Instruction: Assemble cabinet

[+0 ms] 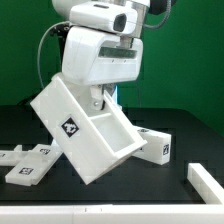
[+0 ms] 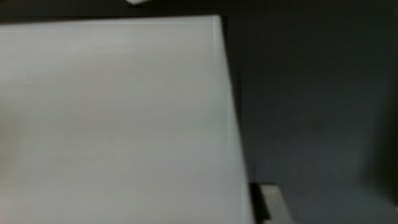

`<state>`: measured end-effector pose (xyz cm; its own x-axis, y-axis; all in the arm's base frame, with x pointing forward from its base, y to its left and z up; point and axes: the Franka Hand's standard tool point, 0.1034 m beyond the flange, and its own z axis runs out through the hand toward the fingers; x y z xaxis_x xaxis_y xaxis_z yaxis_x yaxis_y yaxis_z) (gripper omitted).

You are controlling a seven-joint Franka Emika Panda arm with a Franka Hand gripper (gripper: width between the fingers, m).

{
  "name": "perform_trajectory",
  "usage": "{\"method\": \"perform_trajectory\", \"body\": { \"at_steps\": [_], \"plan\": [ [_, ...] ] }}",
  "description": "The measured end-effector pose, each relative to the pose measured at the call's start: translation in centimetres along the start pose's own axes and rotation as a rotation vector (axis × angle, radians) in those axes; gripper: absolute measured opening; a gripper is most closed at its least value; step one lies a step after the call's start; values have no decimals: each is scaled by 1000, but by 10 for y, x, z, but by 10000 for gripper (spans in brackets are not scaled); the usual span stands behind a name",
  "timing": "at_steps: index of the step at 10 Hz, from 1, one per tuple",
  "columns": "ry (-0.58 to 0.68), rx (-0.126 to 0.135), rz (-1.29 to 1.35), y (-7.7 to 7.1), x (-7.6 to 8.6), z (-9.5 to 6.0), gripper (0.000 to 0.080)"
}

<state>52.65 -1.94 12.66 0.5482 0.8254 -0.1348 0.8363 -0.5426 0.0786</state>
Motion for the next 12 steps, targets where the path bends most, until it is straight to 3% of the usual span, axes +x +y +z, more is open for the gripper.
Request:
{"method": "perform_trajectory", "body": {
  "at_steps": [1, 2, 4, 6, 7, 10, 12],
  "plan": [
    [85, 36, 137, 2, 7, 7, 34],
    [142, 50, 140, 7, 6, 10, 34],
    [232, 20, 129, 19, -14, 16, 34],
    [230, 25, 177, 16, -11, 18, 34],
    [250, 11, 305, 9, -4, 22, 34],
    [274, 90, 599, -2, 24, 44, 34],
    [275, 93, 615, 0, 27, 45, 34]
  ]
}}
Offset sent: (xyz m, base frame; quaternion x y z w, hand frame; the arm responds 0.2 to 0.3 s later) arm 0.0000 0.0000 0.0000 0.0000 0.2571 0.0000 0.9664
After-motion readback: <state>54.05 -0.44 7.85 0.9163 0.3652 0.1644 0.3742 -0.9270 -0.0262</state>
